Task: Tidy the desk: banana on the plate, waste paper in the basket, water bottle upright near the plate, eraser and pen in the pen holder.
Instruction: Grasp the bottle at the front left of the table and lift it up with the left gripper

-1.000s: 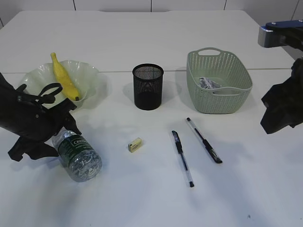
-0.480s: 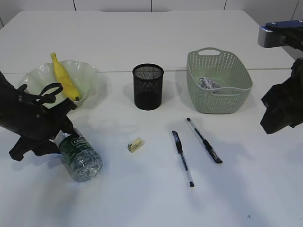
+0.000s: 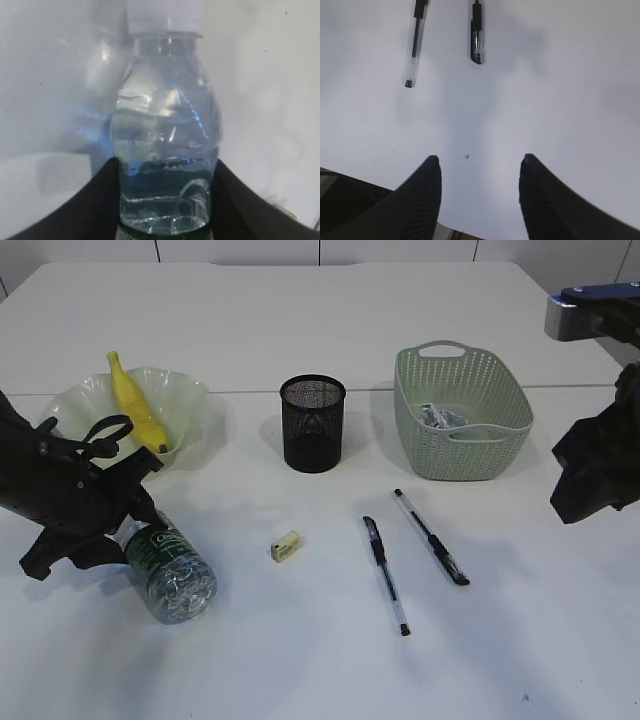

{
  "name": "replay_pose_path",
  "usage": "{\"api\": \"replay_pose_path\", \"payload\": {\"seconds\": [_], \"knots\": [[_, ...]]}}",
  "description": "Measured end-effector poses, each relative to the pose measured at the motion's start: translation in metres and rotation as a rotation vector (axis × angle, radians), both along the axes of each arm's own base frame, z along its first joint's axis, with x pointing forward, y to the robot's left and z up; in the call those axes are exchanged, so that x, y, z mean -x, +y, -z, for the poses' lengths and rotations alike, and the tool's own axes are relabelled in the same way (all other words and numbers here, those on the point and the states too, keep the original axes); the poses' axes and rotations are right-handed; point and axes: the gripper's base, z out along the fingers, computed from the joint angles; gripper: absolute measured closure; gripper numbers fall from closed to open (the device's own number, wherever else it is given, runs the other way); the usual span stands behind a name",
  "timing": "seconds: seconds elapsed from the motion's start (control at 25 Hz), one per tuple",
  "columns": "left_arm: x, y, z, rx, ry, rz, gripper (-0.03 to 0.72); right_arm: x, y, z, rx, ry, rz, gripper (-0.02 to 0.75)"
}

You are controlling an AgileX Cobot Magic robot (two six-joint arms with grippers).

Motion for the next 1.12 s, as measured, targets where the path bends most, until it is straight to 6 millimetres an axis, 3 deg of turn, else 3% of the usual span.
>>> {"api": "replay_pose_path", "payload": {"seconds": [0.36, 0.68, 1.12], "knots": [[0.002, 0.001, -0.004, -0.059, -0.029, 0.091, 0.343, 0.0, 0.0, 0.0, 0.001, 0.002, 0.0, 0.363], [0.008, 0.012, -0.037, -0.293, -0.177, 0.366, 0.351, 0.0, 0.0, 0.0, 0.001, 0.002, 0.0, 0.363], [0.012, 0.019, -0.084, -0.492, -0.435, 0.571, 0.351, 0.0, 0.0, 0.0, -0.004, 0.004, 0.01, 0.363]]}}
